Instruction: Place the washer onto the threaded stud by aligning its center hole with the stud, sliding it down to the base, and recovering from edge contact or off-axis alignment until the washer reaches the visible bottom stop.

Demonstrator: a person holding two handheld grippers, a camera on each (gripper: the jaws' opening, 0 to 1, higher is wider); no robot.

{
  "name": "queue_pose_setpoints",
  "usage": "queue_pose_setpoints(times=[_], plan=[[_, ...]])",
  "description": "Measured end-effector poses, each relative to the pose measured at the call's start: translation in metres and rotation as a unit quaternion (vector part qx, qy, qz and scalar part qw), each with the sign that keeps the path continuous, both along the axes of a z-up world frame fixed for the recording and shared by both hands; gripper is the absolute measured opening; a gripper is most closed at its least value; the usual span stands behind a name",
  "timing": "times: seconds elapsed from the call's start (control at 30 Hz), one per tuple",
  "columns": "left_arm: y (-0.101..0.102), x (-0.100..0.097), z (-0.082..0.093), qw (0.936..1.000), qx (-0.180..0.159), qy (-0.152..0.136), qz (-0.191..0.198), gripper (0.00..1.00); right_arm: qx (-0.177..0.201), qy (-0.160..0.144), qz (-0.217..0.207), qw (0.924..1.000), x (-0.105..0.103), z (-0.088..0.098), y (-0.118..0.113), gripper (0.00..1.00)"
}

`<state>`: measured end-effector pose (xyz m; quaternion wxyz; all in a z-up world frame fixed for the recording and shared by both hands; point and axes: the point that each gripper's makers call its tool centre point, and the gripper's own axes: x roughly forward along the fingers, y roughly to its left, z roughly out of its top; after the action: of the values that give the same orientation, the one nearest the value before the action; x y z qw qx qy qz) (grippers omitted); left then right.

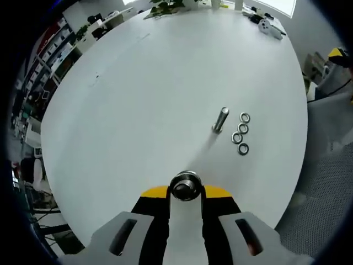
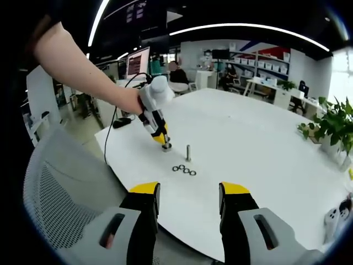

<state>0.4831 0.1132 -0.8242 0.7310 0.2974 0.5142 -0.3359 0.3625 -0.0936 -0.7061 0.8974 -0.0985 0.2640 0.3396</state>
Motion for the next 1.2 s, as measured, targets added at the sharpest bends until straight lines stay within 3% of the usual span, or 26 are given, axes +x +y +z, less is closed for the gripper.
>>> queue_pose_setpoints(times=[0.23,1.2], plan=[[-0.001,0.000,-0.011,0.9999,0.007,0.010,-0.007,0.19,-0.001,0.001,-0.001,1.0000,0.000,-0.001,-0.001,0.45],[0.000,-0.001,-0.018,0.9997,-0.009,0.020,0.006,0.21,-0.006,0.007,-0.005,0.9999,0.000,-0.003,-0.002,0.45]])
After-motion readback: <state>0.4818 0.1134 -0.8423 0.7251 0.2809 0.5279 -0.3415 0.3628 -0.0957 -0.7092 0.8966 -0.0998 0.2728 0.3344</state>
